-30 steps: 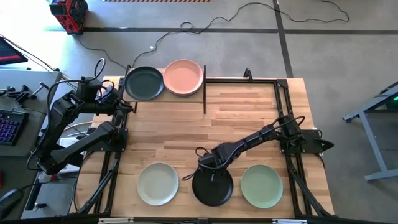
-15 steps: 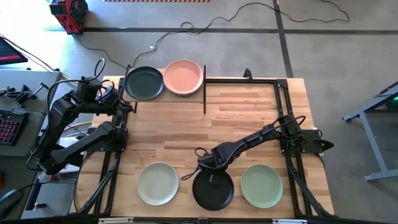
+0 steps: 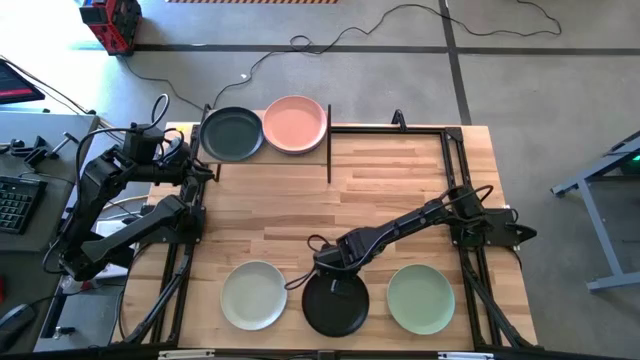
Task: Place and stack plates onto a shelf
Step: Stack the black plate on top of the dark blue plate on the shelf
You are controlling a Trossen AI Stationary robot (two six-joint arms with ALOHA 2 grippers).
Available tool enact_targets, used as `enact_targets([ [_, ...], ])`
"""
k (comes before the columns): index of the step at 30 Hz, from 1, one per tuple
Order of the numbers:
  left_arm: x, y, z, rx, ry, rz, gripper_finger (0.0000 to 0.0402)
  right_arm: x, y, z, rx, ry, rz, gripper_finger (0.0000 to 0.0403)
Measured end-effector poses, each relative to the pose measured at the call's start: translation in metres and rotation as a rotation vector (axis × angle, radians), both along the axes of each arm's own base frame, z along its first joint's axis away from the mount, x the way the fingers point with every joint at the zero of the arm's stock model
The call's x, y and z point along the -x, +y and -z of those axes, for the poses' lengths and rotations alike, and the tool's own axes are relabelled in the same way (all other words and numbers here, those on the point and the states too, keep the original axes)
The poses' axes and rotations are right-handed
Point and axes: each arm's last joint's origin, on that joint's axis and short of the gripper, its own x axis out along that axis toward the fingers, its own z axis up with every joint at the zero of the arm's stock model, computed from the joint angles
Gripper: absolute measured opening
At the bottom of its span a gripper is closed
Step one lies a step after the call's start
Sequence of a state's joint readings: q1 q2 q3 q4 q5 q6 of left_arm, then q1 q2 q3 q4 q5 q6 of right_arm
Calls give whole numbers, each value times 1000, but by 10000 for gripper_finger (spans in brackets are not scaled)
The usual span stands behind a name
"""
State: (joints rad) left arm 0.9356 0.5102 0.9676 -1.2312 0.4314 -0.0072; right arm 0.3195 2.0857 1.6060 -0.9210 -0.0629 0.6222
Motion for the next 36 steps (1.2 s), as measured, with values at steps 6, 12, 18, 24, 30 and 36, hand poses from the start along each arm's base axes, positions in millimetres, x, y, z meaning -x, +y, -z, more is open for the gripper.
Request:
enact_targets([
  [6,0,0,0,-2,2,3,72,0,-1,-7,30,7,11,0],
  [12,0,0,0,-18,9,17,104,0,-1,-15,43,23,26,0],
  [18,0,0,0,20,-16,-18,139,-1,-4,-34,89,41,72,1],
  [24,-1,1,-1,75,-46,-68,138,-8,-12,-65,134,-3,128,1],
  [30,-2,2,-3,98,-80,-104,131,-15,-32,-99,162,-60,226,1],
  [36,-5,6,-9,85,-153,-139,131,-22,-53,-129,170,-159,278,0],
])
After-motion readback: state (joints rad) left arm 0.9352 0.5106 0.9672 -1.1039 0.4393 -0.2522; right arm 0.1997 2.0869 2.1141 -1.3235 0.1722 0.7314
